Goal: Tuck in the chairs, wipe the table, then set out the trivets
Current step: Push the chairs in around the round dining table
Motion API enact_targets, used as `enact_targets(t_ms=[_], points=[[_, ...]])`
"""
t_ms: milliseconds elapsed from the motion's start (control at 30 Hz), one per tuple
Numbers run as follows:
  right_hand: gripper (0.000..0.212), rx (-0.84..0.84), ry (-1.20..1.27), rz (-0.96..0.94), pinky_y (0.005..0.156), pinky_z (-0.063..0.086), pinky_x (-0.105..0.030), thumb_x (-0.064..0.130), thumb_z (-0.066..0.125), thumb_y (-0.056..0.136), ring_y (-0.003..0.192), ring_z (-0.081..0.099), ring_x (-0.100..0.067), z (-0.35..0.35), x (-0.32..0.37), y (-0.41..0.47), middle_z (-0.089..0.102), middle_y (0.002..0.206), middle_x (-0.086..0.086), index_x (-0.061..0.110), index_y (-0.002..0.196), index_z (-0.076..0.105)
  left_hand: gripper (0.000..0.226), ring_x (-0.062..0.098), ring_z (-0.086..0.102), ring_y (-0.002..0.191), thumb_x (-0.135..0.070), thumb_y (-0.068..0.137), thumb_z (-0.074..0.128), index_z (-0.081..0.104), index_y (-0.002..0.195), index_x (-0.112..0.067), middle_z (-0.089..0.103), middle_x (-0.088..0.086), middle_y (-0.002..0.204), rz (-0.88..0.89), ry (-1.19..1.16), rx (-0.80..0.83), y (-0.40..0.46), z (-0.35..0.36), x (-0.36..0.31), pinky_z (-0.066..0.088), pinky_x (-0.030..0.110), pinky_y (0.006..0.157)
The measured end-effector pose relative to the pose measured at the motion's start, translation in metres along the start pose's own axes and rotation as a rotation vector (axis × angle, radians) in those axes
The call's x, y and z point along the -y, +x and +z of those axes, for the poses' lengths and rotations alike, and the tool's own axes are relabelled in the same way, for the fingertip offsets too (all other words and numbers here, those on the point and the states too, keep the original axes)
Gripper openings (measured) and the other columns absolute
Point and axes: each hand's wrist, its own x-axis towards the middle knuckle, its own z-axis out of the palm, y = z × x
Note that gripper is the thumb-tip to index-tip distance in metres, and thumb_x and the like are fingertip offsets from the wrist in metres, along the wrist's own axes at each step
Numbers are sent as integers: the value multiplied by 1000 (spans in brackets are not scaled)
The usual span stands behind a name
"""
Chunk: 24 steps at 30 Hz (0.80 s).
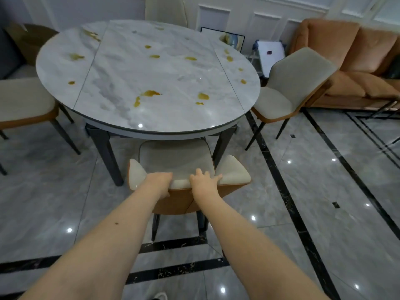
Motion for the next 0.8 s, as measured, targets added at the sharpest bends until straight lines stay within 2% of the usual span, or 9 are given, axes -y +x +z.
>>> enact_targets(t_ms=[67, 167, 300, 400, 500, 633, 800], points=[[43, -15, 34, -37, 105, 20, -69, 16, 62, 87, 122, 38, -34, -1, -9, 1, 39, 126, -11, 16, 128, 47, 46, 27, 57, 111, -24, 79, 68, 50, 121, -18, 57, 6, 122, -49, 11, 40, 5, -7, -14, 47, 35, 92], [48, -57, 61, -158, 102, 34, -52, 32, 65, 86, 115, 46, -31, -3, -36, 3, 42, 122, -9, 16, 127, 49, 57, 24, 56, 116, -30, 75, 73, 49, 126, -20, 55, 3, 128, -66, 59, 135, 13, -21, -36, 45, 32, 93], [60, -12, -34, -324, 100, 38, -42, 23, 70, 83, 119, 46, -31, -11, -103, 4, 37, 135, -9, 15, 136, 42, 69, 27, 56, 114, -27, 65, 84, 52, 125, -16, 55, 3, 127, -88, 64, 213, 23, -45, -76, 49, 37, 94], [64, -59, -34, -298, 105, 36, -41, 23, 68, 84, 124, 43, -30, -14, -171, 3, 34, 144, -8, 15, 140, 38, 71, 28, 55, 113, -27, 63, 85, 51, 125, -18, 53, 3, 126, -61, -7, 187, 40, -62, -127, 49, 39, 94], [67, -103, 1, -272, 107, 34, -41, 25, 67, 86, 129, 40, -28, -17, -237, 3, 32, 147, -7, 17, 144, 34, 55, 25, 55, 105, -27, 68, 78, 53, 117, -22, 54, 1, 119, -8, -157, 97, 62, -78, -186, 49, 39, 91], [66, -114, 42, -200, 106, 36, -43, 27, 65, 88, 130, 42, -28, -16, -322, 6, 33, 146, -7, 17, 144, 34, 32, 25, 58, 105, -30, 79, 67, 56, 107, -19, 57, 2, 116, 108, -173, 30, 91, -98, -275, 49, 34, 86], [63, -117, 91, -97, 102, 36, -41, 28, 62, 90, 129, 42, -28, -17, -425, 12, 37, 142, -8, 16, 144, 32, 37, 24, 58, 106, -31, 81, 65, 59, 115, -17, 59, 4, 116, 197, -180, 20, 132, -115, -368, 49, 35, 90]])
